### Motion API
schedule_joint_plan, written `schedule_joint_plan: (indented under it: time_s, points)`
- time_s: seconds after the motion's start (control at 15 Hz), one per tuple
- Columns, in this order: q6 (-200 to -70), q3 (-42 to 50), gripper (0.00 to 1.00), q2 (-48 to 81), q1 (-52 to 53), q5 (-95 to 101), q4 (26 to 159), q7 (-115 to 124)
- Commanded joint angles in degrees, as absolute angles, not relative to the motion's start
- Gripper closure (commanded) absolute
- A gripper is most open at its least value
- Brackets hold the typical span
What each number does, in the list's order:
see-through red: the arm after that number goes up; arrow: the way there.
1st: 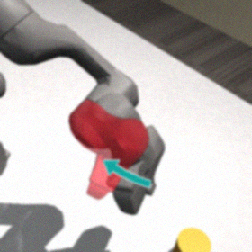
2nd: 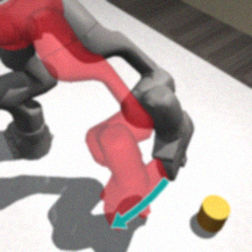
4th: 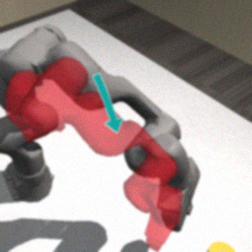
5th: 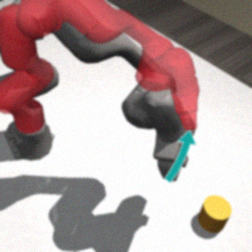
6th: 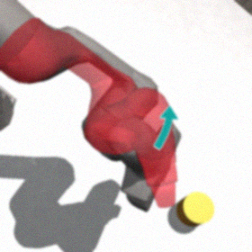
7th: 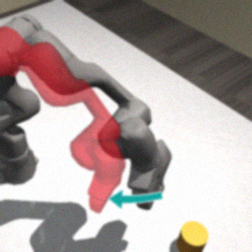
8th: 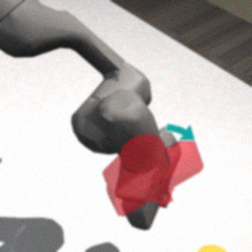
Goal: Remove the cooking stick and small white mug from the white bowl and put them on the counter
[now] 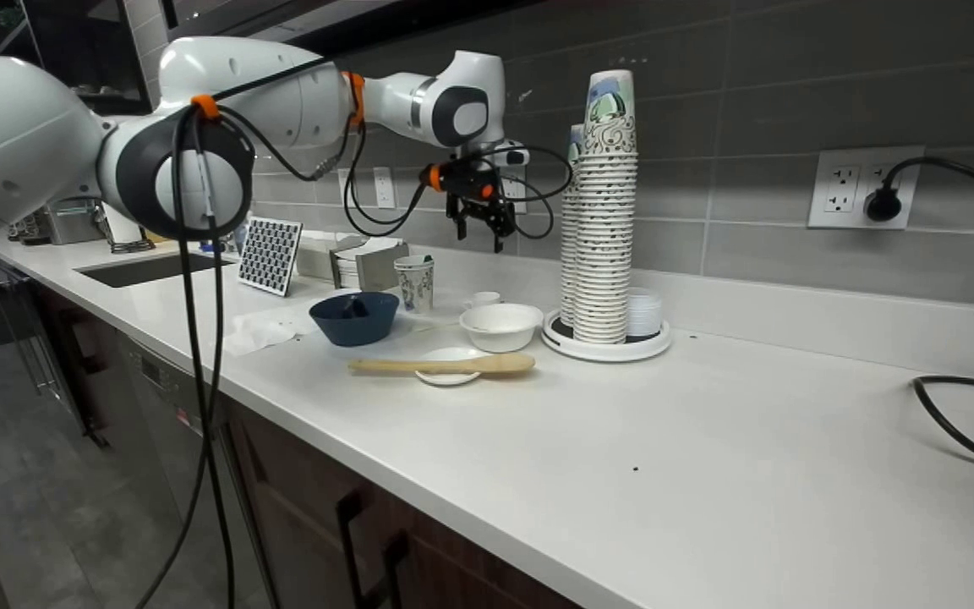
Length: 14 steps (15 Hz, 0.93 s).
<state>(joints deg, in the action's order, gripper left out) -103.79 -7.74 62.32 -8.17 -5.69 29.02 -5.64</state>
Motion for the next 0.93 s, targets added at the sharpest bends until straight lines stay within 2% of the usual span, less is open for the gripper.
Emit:
schedule_joint_plan:
  time_s: [0.0,0.27,0.67,0.87]
  points:
    - [-103.79,-7.78,0.0,62.32,-8.23,-5.74,29.02,-5.9]
    - [-105.3,-6.95,0.0,61.04,-6.73,-5.26,30.06,-2.64]
    - [-103.18,-12.26,0.0,59.94,-7.03,-8.58,31.15,-5.59]
    - [-103.04,-12.58,0.0,59.79,-6.16,-8.71,31.72,2.95]
